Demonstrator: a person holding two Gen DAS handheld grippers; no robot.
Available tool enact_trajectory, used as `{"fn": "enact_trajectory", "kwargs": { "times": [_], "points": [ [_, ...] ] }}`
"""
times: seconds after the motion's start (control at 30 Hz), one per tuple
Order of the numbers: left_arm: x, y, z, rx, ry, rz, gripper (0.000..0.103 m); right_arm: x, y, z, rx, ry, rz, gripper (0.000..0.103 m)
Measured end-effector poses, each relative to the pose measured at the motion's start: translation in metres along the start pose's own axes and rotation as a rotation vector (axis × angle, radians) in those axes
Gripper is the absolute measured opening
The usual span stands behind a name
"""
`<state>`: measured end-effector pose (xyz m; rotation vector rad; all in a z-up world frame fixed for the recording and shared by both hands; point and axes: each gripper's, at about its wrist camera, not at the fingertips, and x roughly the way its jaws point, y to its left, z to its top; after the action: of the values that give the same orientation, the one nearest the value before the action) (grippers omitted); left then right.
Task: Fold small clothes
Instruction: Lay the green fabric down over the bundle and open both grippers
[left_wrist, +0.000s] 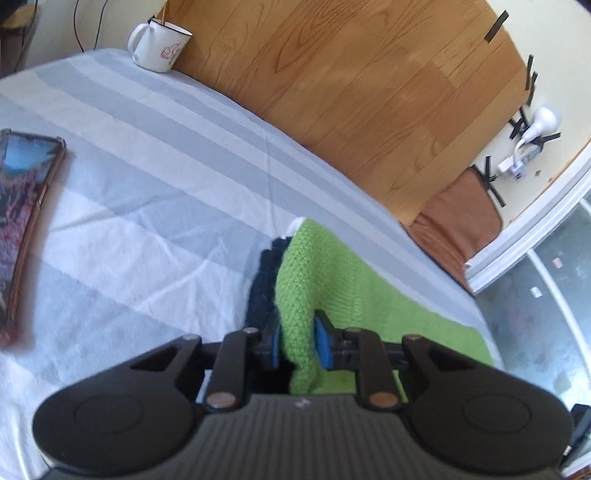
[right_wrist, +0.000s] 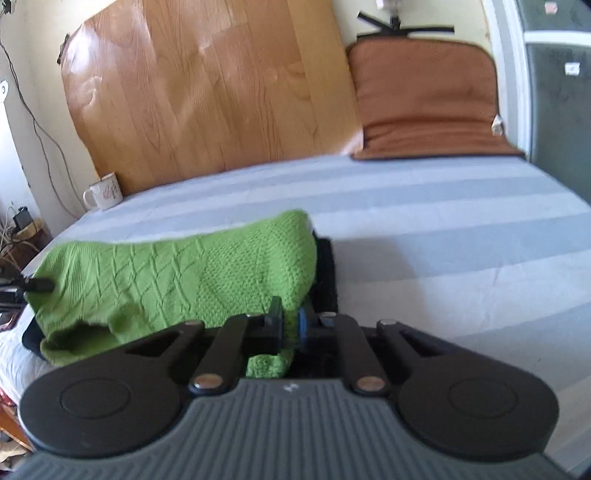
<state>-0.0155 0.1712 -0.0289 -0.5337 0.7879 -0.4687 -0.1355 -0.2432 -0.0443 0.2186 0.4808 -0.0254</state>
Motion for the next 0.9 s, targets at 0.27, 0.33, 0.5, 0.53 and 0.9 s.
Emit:
{"fn": "enact_trajectory", "kwargs": {
  "times": [0.27,0.33,0.5,0.53,0.9],
  "points": [
    [-0.001,0.016,-0.029,-0.077,0.007,0.027,0.022,0.003,-0.001,-0.013,-0.048,0.015,-0.028,0.020],
    [-0.013,0.027,-0.028,-0.142,-0.008,-0.024,0.026,-0.013,-0.004,-0.006,-0.061,-0.029,-0.005,0.039],
    [-0.051,0.006,-0.015,-0.073,-0.186,0.012,0.042,-0.030,-0.009,0.027,-0.007,-0.149,0.077,0.042],
    [-0.049,-0.009,-0.009,-0.034,-0.194,-0.001,0.042,-0.025,-0.005,0.031,0.010,-0.148,0.114,0.042],
    [0.068,-0.077,-0.022,0.266,-0.004,-0.071,0.039,0.051,0.081,-0.009,-0.024,0.056,0.314,0.040]
  ]
}}
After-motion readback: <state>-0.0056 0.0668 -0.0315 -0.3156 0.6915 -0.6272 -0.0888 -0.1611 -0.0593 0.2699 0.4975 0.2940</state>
